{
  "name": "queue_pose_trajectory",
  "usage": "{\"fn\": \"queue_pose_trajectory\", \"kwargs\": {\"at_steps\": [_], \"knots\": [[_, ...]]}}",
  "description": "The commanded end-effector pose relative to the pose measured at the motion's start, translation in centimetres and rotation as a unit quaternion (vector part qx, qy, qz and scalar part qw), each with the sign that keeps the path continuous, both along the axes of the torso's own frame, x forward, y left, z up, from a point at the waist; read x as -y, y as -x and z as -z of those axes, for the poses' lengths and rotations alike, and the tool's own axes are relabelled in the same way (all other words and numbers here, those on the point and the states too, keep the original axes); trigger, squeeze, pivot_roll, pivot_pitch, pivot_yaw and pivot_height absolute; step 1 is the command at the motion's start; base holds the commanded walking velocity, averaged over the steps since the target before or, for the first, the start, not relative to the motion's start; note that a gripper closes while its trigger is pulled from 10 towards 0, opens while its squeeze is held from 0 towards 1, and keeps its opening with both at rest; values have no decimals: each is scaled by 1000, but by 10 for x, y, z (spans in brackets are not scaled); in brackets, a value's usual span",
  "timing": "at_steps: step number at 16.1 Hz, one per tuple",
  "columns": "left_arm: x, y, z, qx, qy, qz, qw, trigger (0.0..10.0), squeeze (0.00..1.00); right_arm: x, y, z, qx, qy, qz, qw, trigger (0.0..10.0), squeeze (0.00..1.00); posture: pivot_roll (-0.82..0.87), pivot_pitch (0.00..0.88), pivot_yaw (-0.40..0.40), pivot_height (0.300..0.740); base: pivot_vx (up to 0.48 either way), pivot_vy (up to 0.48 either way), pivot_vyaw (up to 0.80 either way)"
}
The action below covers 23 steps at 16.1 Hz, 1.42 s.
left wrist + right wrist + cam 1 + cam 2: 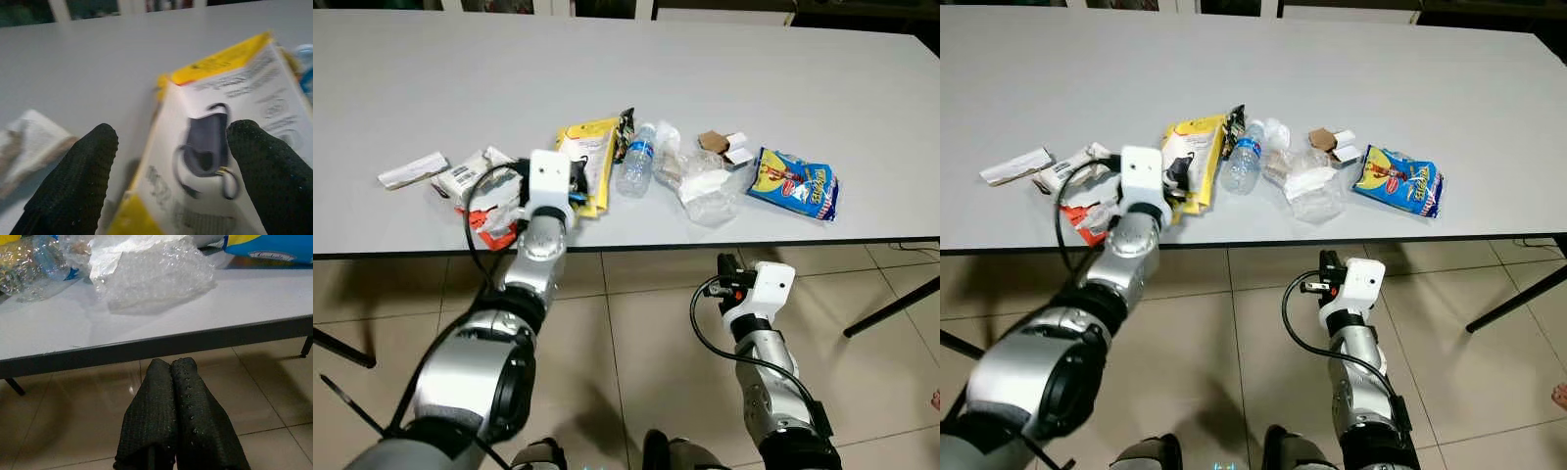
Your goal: Picking trash to rubbish bin
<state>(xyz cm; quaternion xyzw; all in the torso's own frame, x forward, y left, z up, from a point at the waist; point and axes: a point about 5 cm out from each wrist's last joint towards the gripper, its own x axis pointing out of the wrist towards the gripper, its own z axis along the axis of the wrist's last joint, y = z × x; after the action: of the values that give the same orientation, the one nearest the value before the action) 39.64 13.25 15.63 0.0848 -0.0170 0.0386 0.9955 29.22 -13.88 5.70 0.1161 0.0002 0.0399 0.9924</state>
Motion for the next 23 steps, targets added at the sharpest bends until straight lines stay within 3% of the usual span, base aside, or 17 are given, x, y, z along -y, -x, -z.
{"fn": "queue_pose_trajectory", "kwargs": {"at_steps": [1,4,8,9,23], "knots": [[-1,-3,-6,-2,-19,-20,1000,10000,0,1,3,1,-5,-1,2,1000,10000,0,-91,185,-66,740,0,0,0],[-3,-4,-5,-13,-17,-42,999,10000,0,0,4,-1,-7,-4,2,1000,10000,0,-91,185,-63,740,0,0,0],[4,-1,7,-44,-3,-18,999,9647,0,0,4,-2,-8,-5,3,1000,10000,0,-96,189,-62,740,0,0,0],[6,0,11,-55,0,-12,998,0,0,1,5,-2,-9,-6,3,1000,10000,0,-95,190,-62,740,0,0,0],[10,-3,0,-34,-6,-6,999,0,0,-3,0,-4,-13,-9,-3,1000,10000,0,-86,178,-65,740,0,0,0]]}}
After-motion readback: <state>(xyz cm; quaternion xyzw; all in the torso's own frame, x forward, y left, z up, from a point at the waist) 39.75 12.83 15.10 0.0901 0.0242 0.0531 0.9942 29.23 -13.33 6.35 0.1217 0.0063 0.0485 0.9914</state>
